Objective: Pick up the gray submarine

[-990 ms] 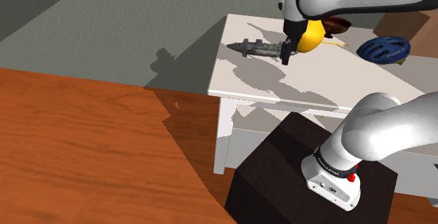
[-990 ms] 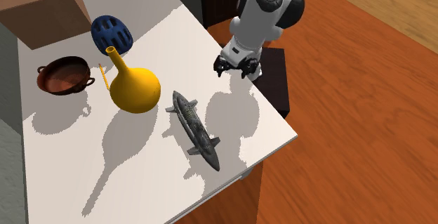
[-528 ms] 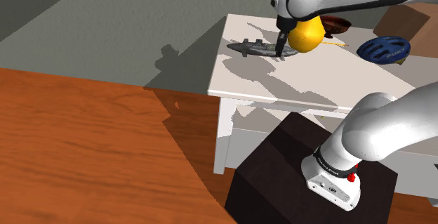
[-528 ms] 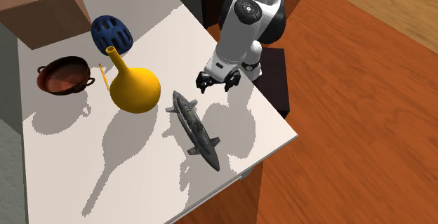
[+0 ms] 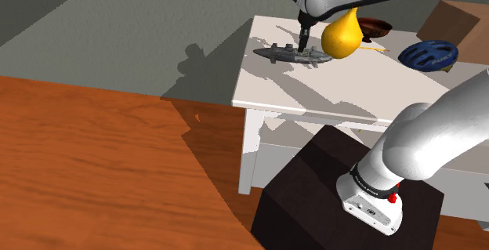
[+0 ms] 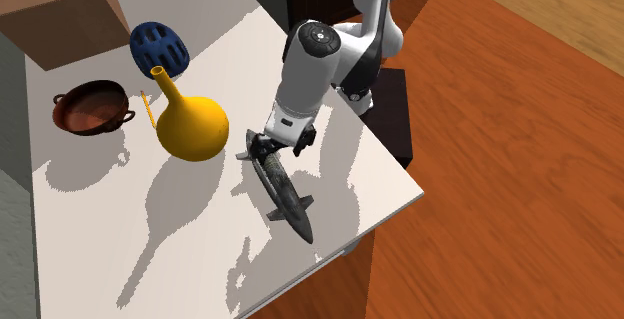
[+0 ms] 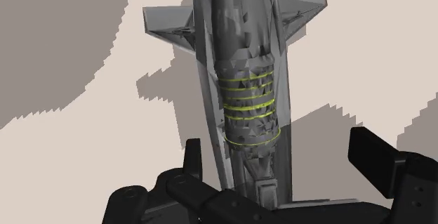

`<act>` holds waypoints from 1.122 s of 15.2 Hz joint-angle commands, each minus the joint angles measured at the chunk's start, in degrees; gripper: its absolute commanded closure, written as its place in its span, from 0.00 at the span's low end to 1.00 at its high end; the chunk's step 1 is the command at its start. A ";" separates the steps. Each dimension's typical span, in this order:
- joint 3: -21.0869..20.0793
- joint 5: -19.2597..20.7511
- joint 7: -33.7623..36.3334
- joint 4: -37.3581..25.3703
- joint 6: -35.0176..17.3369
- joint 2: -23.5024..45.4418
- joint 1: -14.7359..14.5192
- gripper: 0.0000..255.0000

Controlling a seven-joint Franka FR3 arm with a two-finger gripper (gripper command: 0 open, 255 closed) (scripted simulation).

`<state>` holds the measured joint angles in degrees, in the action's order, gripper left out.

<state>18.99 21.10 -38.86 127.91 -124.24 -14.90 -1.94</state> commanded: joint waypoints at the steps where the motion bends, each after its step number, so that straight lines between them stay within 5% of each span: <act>1: 1.03 -0.77 -2.98 -2.10 -1.86 2.51 -0.28 0.00; 10: 1.54 -0.04 -1.71 1.86 -7.71 4.52 0.07 0.00; 11: 1.56 -0.06 -1.71 1.85 -7.79 4.61 0.07 1.00; 17: 1.57 -0.03 -1.72 1.93 -7.83 4.56 0.09 1.00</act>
<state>20.55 21.10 -40.60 129.82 -132.07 -10.39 -1.86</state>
